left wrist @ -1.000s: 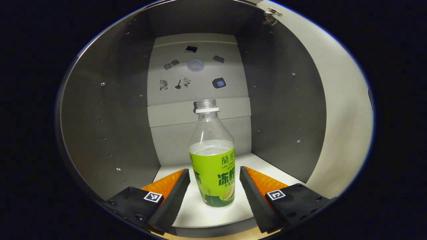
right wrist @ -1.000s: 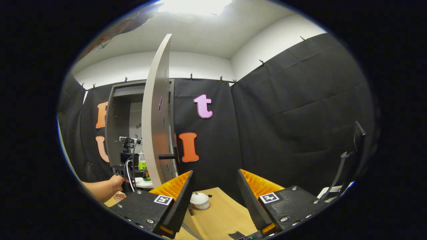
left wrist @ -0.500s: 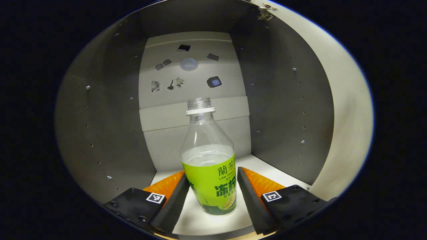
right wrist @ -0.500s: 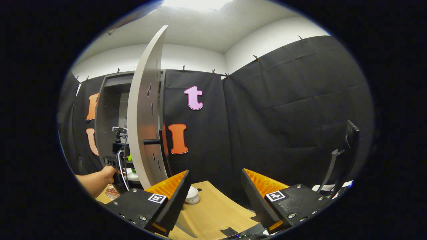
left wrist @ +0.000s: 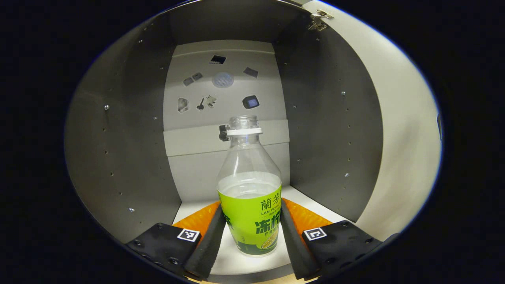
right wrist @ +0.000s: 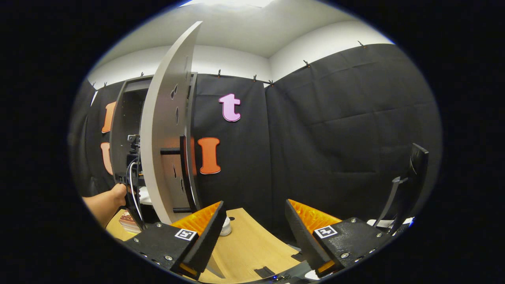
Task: Open the cabinet door with the right hand, grasp the bottle in the cabinet with the left hand and place it on the coaster, then close the cabinet door with the right hand.
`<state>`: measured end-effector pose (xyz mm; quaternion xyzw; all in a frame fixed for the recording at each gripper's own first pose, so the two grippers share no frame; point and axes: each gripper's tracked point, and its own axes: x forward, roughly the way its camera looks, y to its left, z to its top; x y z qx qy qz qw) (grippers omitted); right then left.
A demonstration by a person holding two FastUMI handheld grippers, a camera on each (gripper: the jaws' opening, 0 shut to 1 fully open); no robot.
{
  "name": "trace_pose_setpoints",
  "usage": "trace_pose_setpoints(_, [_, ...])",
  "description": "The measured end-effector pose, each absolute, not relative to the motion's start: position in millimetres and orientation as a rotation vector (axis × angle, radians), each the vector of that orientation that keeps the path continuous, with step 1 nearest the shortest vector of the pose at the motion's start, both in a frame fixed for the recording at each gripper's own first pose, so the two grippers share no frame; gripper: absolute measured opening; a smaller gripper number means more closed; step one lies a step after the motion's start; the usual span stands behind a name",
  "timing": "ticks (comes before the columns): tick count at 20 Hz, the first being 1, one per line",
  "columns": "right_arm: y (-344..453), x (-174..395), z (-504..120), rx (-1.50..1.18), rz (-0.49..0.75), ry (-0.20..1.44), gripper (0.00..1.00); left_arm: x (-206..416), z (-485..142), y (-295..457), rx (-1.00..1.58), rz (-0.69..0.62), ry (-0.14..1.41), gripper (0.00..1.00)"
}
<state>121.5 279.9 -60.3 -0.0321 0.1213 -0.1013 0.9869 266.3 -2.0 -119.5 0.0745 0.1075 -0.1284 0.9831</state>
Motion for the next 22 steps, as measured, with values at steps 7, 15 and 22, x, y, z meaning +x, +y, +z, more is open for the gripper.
trace_pose_setpoints(7, [283,132,-69,-0.038,-0.119,0.270,0.93,205,-94,29,0.139,-0.202,0.194,0.81])
trace_pose_setpoints(15, [299,137,-77,-0.016,0.079,0.297,0.98,106,-81,77,0.142,-0.068,0.204,0.79])
trace_pose_setpoints(22, [314,127,-82,0.002,0.212,0.341,0.93,21,-78,110,0.166,0.045,0.210,0.80])
